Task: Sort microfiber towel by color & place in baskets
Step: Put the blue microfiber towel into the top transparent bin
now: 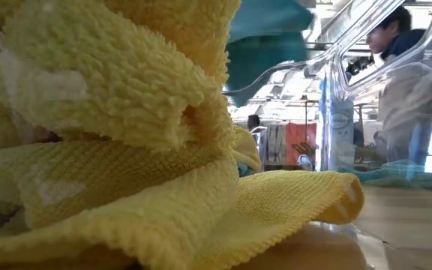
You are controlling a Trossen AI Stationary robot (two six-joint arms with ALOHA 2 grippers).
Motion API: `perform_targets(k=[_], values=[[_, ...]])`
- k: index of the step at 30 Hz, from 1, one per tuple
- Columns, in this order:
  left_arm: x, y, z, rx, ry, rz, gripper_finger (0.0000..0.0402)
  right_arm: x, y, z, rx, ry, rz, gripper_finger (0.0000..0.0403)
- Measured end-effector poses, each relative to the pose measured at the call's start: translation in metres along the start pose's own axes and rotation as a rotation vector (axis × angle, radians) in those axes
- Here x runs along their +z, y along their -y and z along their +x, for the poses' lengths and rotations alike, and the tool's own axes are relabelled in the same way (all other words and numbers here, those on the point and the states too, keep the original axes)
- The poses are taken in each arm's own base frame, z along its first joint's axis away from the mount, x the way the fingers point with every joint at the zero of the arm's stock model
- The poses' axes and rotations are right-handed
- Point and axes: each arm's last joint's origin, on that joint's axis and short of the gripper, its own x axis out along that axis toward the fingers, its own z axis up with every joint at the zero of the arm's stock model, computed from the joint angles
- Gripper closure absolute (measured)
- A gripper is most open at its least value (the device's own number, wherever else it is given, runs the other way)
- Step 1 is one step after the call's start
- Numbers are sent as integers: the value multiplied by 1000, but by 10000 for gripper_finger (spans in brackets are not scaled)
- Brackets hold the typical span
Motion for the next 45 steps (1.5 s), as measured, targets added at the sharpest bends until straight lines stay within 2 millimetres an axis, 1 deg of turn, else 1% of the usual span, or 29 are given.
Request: perform_targets(k=[4,8,12,18,21,24,27,31,35,37,41,43,45], values=[[-9,-9,4,0,47,-70,296,31,21,32,51,54,-34,403],[-15,-15,1,-4,73,-124,296,52,42,63,88,77,-58,403],[-16,-20,-4,0,106,-157,296,59,63,102,112,21,-66,403],[-15,-25,-5,37,125,-189,296,65,83,160,168,-4,-84,403],[-15,-28,-5,49,126,-209,296,67,91,185,144,-24,-113,403],[-15,-29,-5,59,127,-223,296,69,94,210,131,-20,-160,403],[-14,-31,-4,68,128,-246,296,67,95,234,125,-18,-203,403],[-14,-33,-4,78,126,-270,296,55,98,258,110,-79,-238,403],[-14,-34,-4,84,126,-294,296,36,105,272,74,-226,-262,403],[-14,-34,-4,84,126,-300,296,30,106,277,73,-259,-282,403],[-14,-34,-4,85,127,-304,296,22,100,294,113,-242,-372,403],[-14,-34,-4,84,128,-317,296,17,97,304,116,-242,-367,403],[-14,-34,-4,84,129,-329,296,9,98,314,110,-269,-324,403]])
